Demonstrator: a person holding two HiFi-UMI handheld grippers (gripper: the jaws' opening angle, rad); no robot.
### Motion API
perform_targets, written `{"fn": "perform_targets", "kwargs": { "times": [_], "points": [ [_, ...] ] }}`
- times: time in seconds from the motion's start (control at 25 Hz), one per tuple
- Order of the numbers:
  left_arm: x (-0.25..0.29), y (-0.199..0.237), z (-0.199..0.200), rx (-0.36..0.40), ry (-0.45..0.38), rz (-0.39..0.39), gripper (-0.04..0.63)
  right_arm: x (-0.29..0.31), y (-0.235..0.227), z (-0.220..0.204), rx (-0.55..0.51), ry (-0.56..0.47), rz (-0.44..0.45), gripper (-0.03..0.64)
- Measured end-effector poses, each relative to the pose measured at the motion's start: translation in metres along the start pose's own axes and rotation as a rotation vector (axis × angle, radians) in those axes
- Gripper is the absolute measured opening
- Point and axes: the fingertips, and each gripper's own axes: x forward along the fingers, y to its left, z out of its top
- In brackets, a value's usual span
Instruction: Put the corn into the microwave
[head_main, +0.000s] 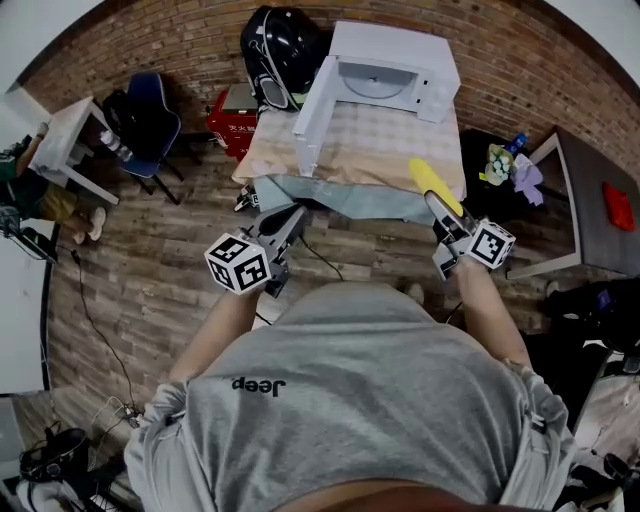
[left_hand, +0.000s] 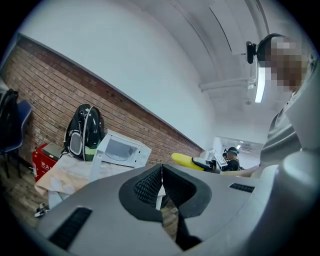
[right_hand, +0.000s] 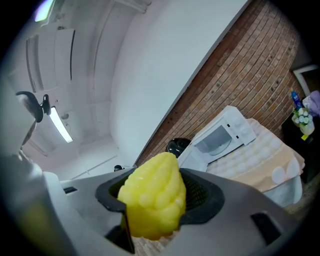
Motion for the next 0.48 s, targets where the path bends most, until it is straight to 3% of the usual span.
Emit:
{"fn": "perform_targets", "kwargs": {
  "times": [0.36,0.48],
  "points": [
    [0.112,-0.017,-0.005,0.034,-0.004,0.095,0.023,-0.017,-0.101,0.053,0.050,0.009,0.112,0.264],
    [0.178,-0.027,-0.003,-0.016,-0.026,0.118,0.023,-0.032,-0.150,0.087,0.054,0.022,0.137,0.264]
  ]
}}
